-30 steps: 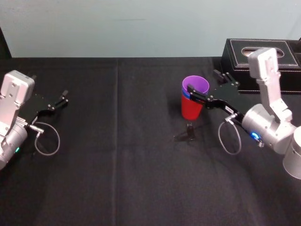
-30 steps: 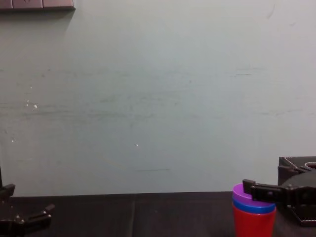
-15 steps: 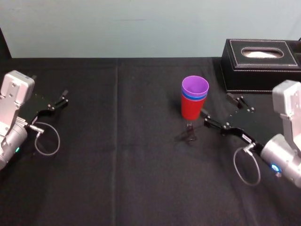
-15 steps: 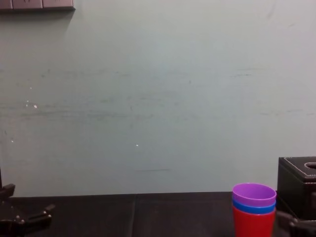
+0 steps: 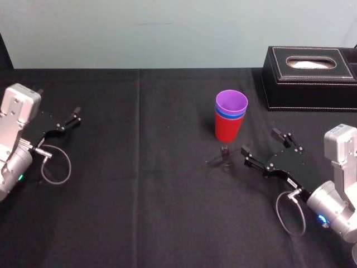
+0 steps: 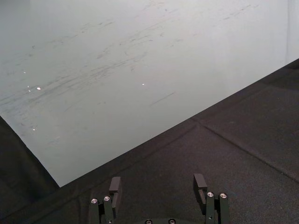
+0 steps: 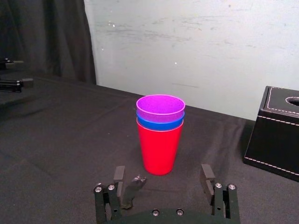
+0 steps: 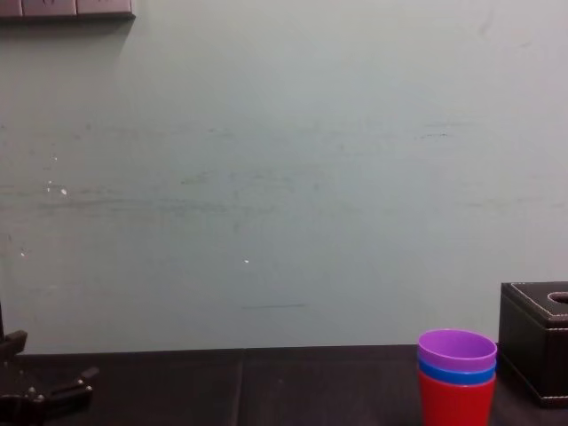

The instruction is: Stack the three plastic cups sequentially using one hand.

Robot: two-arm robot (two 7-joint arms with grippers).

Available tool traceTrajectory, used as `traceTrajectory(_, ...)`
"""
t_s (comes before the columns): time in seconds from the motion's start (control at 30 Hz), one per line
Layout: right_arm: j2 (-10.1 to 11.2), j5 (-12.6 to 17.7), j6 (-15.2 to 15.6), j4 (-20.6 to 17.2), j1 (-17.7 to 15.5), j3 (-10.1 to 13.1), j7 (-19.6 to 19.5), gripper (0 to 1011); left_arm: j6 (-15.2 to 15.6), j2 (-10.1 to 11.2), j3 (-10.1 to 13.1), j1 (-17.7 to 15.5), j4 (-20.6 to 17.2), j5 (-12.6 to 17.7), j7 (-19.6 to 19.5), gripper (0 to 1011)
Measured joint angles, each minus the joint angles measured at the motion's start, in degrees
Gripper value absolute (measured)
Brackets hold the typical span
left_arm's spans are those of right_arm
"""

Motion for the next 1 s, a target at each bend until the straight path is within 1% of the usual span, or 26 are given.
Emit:
traceTrajectory(0.2, -1.3, -1.2, -2.9, 2.1, 0.2, -0.1, 0.2, 1000, 0.0, 0.0, 0.0, 0.0, 0.0, 0.0, 0.0, 1005)
traceTrajectory(0.37, -1.8, -2.1, -4.9, 2.9, 0.2, -0.1, 0.4, 1000, 0.0, 0.0, 0.0, 0.0, 0.0, 0.0, 0.0, 1005)
traceTrajectory(1.0, -1.7, -2.0, -4.6, 2.8, 0.2, -0.1, 0.4, 1000, 0.0, 0.0, 0.0, 0.0, 0.0, 0.0, 0.0, 1004)
